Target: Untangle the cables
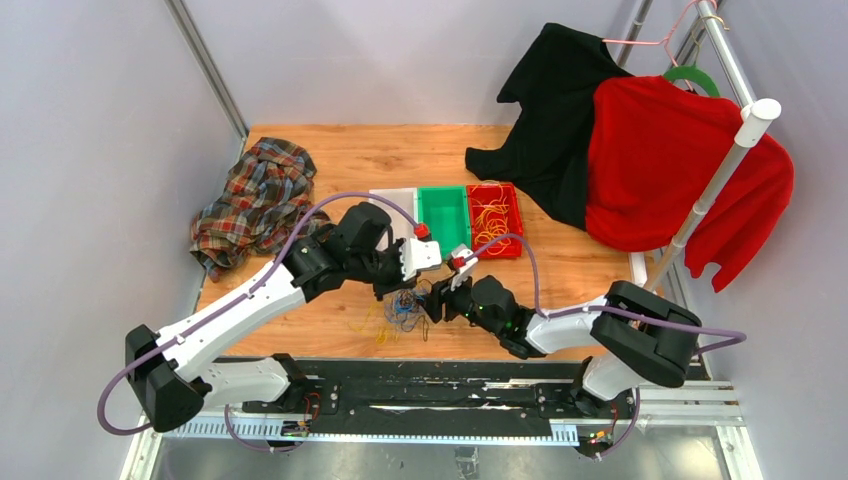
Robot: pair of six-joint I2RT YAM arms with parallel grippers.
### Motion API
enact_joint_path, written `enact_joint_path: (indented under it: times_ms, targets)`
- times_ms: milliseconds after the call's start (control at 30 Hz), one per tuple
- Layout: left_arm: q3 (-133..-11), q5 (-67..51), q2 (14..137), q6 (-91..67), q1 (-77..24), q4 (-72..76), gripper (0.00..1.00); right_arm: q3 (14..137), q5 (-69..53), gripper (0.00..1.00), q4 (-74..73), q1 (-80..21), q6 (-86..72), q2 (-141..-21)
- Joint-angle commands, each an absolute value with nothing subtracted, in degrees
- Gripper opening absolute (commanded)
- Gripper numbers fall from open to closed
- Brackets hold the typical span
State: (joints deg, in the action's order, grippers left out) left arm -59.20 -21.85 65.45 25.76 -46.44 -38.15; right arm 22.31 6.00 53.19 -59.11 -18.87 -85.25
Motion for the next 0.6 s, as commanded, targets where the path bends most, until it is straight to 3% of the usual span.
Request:
enact_joint_path:
  times_ms: [0,67,100,267,333,567]
  targets:
    - [-62.47,-22.33,64.77,27.49,-46.14,-39.21,0.01,20.24,3.48,0.57,62.64,-59.07,-20.88,-85.68]
    - [-62.49,-22.65,64.35,28.52,-46.14,-39.53,0.01,20.49,3.09,0.61,65.29,-59.19,-20.81,-87.16]
    - [-62.53,-23.05,64.24,28.92,-46.14,-39.57,0.01,21.34,3.05,0.56,66.48,-59.23,-20.79,-88.34]
    - [-65.79,-23.85,64.82,30.02,-46.14,-43.4,0.01,21.64,4.12,0.13,67.47,-59.18,-21.35,-89.54]
    - [-68.12,-24.03,64.74,32.26,-46.14,-46.71,0.01,20.05,6.44,0.01,66.54,-59.08,-21.53,-88.33]
    - [-79.24,-15.46,64.07,41.14,-46.09,-60.22,0.01,14.64,24.09,0.01,46.32,-58.71,-21.53,-75.96]
